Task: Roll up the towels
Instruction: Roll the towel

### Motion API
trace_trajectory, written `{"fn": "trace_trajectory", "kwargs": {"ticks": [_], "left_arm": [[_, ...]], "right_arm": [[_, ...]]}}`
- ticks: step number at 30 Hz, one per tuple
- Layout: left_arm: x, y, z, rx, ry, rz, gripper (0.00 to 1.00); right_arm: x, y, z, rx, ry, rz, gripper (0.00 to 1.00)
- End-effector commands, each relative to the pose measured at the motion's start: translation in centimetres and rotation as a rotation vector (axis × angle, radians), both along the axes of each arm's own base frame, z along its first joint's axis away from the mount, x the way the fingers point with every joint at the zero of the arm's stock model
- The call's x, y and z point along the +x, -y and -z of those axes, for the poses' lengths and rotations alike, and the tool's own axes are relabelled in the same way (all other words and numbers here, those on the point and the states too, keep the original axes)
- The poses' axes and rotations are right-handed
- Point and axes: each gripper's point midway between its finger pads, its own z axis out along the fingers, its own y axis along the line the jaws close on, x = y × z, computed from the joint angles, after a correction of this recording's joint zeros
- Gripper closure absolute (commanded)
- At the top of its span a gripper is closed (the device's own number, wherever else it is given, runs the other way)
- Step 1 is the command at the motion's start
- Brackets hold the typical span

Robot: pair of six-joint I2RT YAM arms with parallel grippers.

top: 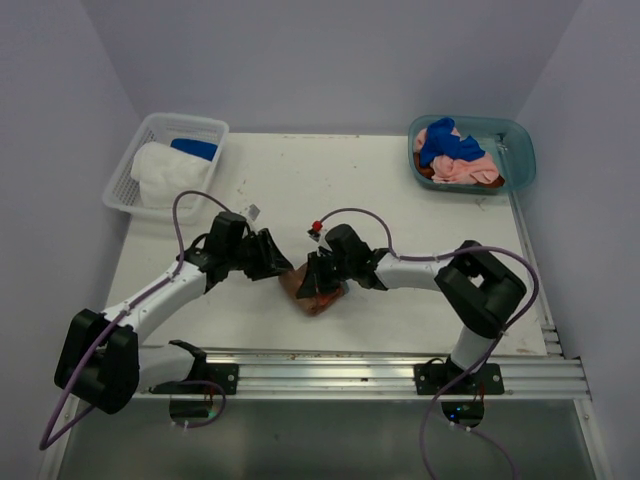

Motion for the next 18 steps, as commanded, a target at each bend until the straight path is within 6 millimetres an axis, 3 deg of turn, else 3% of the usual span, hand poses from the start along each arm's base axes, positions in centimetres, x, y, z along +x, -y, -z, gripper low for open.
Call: {"fn": "trace_trajectory", "kwargs": {"ticks": [1,14,18], "left_arm": [[0.6,1.0,-1.9,-0.070,0.078,0.048,0.55],[1.0,1.9,0.6,-0.063,0.034,0.072,0.59],[1.6,1.4,-1.1,-0.036,0.104,0.067,0.58]], "right_arm": [[-0.6,-0.7,-0.2,0.060,-0.059,-0.021,1.00],[-0.7,-0.7,0.7,0.090,-0.140,-0.013,1.00],[-0.6,-0.3,1.0,0.079,-0.146,0.000,1.00]]}}
